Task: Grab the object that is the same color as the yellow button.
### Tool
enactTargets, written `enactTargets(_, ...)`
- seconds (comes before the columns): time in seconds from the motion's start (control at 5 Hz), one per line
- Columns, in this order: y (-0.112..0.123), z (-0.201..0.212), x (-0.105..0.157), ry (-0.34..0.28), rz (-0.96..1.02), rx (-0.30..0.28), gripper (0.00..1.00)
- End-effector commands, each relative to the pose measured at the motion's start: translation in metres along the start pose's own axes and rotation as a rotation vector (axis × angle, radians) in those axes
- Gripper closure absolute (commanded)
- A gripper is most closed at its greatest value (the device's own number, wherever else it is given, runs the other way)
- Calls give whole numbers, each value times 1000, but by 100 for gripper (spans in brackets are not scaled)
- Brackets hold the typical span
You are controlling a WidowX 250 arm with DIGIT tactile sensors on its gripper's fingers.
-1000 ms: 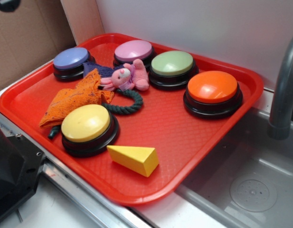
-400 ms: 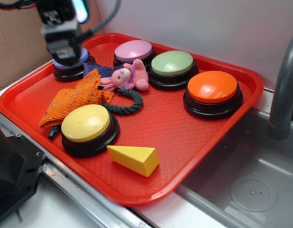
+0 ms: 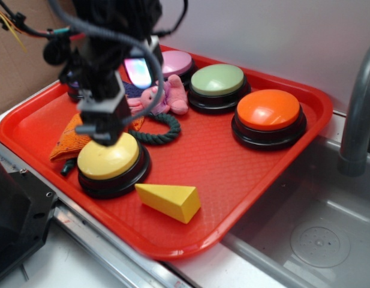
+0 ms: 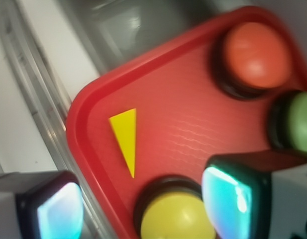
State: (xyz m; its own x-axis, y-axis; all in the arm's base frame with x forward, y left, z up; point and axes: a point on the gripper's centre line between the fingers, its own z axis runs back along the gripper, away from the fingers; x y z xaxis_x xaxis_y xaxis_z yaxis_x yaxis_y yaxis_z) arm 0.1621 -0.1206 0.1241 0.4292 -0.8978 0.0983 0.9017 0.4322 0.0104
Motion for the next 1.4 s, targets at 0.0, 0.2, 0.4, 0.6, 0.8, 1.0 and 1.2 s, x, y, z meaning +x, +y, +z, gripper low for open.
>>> enactTargets(0.0, -9, -55, 0, -67, -112, -31, 0)
enactTargets(0.2, -10, -80, 2, -50, -168, -13, 0)
enactTargets(0.4, -10, -96, 10, -22, -239, 25, 0)
enactTargets(0.6, -12, -99, 20, -32, -273, 31, 0)
enactTargets(0.8, -11, -99, 26, -66, -300, 39, 100)
enactTargets(1.0, -9, -97, 26, -118, -289, 36, 100)
enactTargets(1.2, -5, -95, 27, -126, -270, 32, 100)
